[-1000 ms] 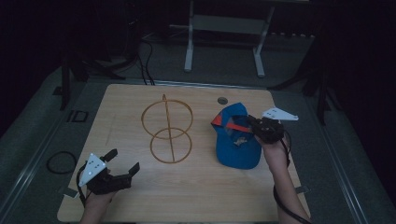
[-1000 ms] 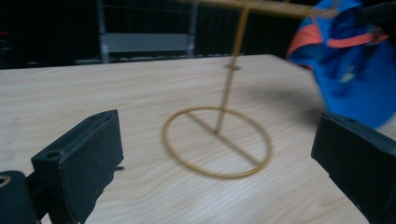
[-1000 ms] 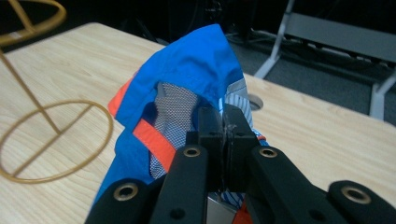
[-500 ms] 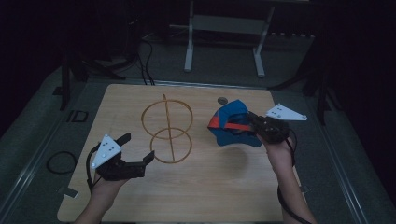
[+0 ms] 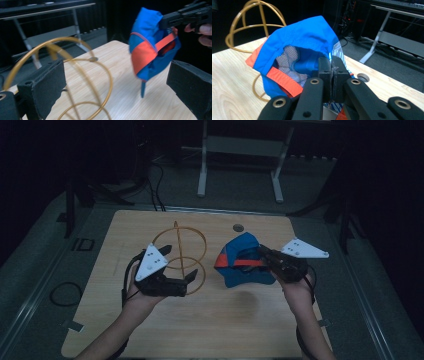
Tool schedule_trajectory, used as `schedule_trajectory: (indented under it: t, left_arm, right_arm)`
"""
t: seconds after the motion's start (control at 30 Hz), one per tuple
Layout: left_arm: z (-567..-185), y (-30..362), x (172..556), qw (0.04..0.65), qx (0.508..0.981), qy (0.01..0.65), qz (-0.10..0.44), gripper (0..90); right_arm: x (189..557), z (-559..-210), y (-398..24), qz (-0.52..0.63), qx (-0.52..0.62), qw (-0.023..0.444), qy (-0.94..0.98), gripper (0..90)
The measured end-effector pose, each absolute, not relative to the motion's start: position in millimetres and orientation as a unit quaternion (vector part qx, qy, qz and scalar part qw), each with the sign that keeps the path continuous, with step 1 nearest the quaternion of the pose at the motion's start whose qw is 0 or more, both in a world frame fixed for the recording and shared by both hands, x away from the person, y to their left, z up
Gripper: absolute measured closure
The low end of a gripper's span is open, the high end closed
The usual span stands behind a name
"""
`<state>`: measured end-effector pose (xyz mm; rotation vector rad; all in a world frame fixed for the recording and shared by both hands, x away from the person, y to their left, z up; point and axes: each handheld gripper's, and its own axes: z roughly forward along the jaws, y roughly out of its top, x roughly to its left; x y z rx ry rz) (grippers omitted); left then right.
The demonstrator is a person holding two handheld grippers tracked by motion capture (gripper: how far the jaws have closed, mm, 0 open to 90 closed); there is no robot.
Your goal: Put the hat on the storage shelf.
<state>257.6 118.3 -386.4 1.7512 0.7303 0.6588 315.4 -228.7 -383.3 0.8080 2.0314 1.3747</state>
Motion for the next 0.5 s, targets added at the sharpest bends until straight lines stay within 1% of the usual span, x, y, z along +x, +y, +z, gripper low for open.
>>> schedule_trajectory:
  t: [0.03, 0.07, 0.1, 0.27, 0.33, 0.4, 0.5]
  left_arm:
    - [-385, 113, 259, 0.536, 0.737, 0.303, 0.279, 6.3]
    - [-385, 113, 259, 0.536, 0.737, 0.303, 0.279, 6.3]
    - [-381, 101, 265, 0.535, 0.747, 0.289, 0.269, 6.3]
    - [-376, 73, 280, 0.529, 0.770, 0.276, 0.228, 6.6]
    - [-375, 61, 284, 0.526, 0.777, 0.264, 0.225, 7.2]
    - [-374, 52, 289, 0.517, 0.783, 0.256, 0.231, 11.6]
    - [-373, 39, 295, 0.516, 0.788, 0.249, 0.226, 12.7]
  right_arm:
    - [314, -383, -228, 0.512, 0.299, 0.276, 0.756, 88.3]
    - [314, -383, -228, 0.512, 0.299, 0.276, 0.756, 88.3]
    - [313, -382, -227, 0.512, 0.297, 0.276, 0.757, 88.3]
    - [306, -379, -222, 0.513, 0.285, 0.276, 0.761, 88.3]
    - [304, -379, -221, 0.514, 0.282, 0.277, 0.761, 88.3]
    - [303, -378, -221, 0.516, 0.281, 0.276, 0.761, 88.3]
    - [301, -378, -221, 0.517, 0.280, 0.275, 0.761, 88.3]
